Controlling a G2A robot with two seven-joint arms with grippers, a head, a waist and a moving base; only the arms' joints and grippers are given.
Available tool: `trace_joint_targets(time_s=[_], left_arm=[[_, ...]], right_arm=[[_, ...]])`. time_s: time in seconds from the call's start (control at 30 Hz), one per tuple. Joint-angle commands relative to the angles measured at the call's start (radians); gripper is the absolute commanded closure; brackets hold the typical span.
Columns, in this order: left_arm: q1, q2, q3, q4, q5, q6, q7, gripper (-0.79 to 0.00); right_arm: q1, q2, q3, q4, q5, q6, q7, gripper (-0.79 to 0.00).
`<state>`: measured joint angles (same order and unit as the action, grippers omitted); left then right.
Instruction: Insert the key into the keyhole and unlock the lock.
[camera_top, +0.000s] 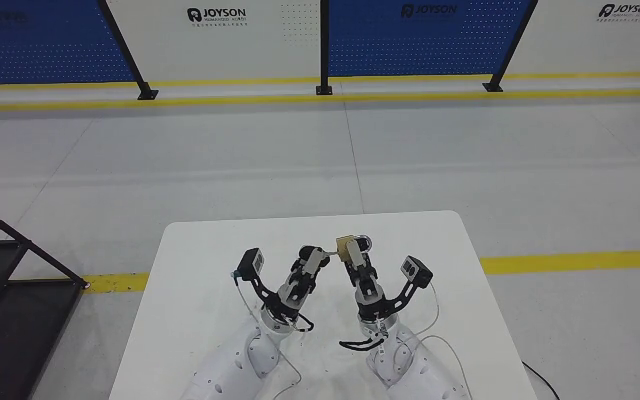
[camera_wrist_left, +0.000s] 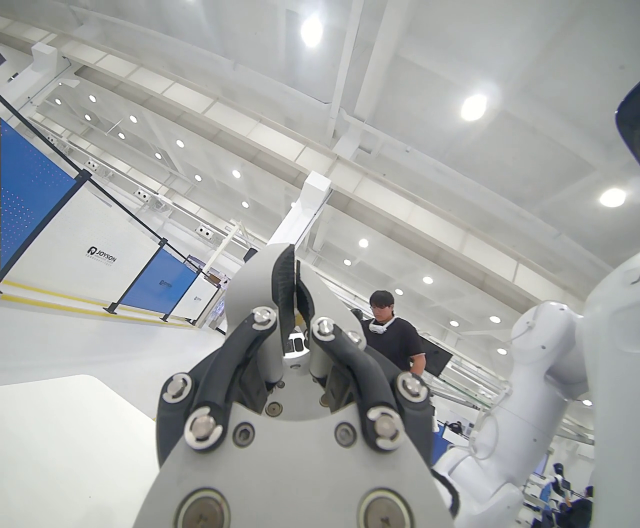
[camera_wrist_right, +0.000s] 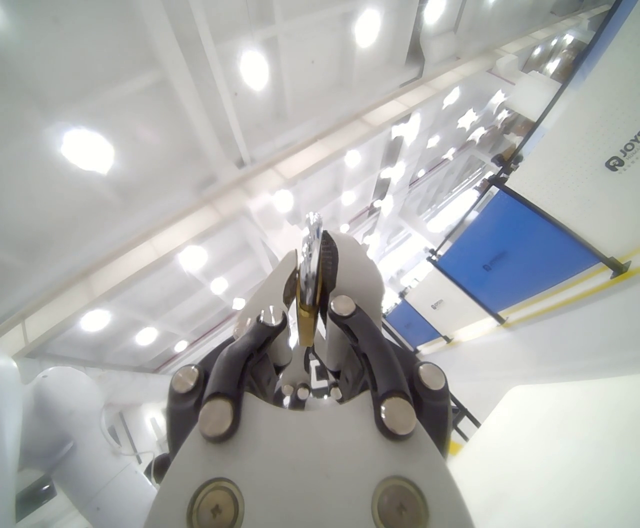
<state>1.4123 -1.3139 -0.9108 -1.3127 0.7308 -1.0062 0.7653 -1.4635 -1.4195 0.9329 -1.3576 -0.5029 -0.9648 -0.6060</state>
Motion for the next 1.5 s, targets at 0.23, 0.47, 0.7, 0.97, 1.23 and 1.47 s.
trace_joint_targets(time_s=[0.23,0.47,0.7,0.97,1.23,1.47], left_arm=[[0.004,-0.014,-0.013,0.013,0.020,-0.005,0.008,0.000],[0.006,-0.023,-0.019,0.018,0.025,-0.005,-0.001,0.000],[0.007,-0.033,-0.025,0.019,0.026,-0.006,-0.003,0.000],[0.006,-0.045,-0.031,0.027,0.033,-0.001,0.003,0.000],[0.008,-0.056,-0.037,0.030,0.044,-0.004,0.011,0.000],[0.012,-0.065,-0.042,0.030,0.048,-0.006,0.020,0.000]], right_arm=[[0.000,0.000,0.000,0.000,0.000,0.000,0.000,0.000],[0.000,0.000,0.000,0.000,0.000,0.000,0.000,0.000],[0.000,0.000,0.000,0.000,0.000,0.000,0.000,0.000],[-0.019,-0.001,0.021,-0.039,0.022,0.034,0.054,0.000],[-0.032,-0.009,0.034,-0.050,-0.020,0.046,0.025,0.000],[-0.035,-0.021,0.036,-0.045,-0.069,0.067,-0.019,0.000]])
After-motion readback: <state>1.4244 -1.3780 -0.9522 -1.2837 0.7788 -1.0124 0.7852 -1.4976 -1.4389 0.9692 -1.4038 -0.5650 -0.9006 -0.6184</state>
